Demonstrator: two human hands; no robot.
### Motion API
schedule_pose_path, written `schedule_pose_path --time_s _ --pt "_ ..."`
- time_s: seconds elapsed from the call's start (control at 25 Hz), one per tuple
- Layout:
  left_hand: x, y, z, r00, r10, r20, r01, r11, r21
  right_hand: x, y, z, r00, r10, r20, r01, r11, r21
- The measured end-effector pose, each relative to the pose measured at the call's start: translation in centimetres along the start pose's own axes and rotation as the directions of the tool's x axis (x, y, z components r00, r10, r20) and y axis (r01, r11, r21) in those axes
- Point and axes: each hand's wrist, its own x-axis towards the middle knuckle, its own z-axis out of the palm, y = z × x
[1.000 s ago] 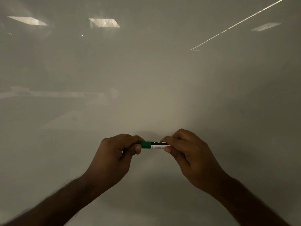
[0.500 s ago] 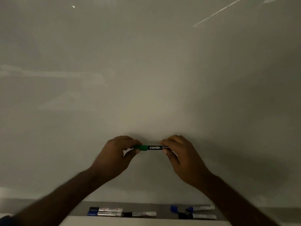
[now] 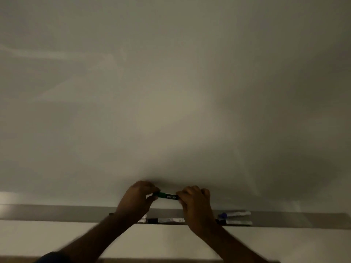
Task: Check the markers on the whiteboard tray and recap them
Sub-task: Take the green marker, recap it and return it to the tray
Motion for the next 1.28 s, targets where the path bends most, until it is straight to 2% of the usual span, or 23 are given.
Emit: schedule_pose_path --time_s 0.28,0.56,0.88,1.28 --pt "-3.0 -2.9 5.9 0.984 -0.137 0.115 0.133 0.990 0.041 -1.1 0.6 6.3 0.971 0.119 0.206 -0.094 0.988 -0.126" --pt "-4.8 -5.4 7.6 0.943 -0.246 0.224 0.241 0.969 0.050 -1.3 1.6 9.0 0.921 0.185 0.344 -0.111 0.968 -0.224" --pt "-5.2 -6.7 7.9 0.925 -0.266 0.270 0.267 0.963 0.033 -1.1 1.5 10.0 0.913 0.174 0.368 -0.127 0.981 -0.150" --pt "-5.7 -6.6 7.9 0.934 -0.251 0.254 0.248 0.968 0.045 -1.5 0.9 9.9 0.914 0.101 0.393 -0.072 0.994 -0.086"
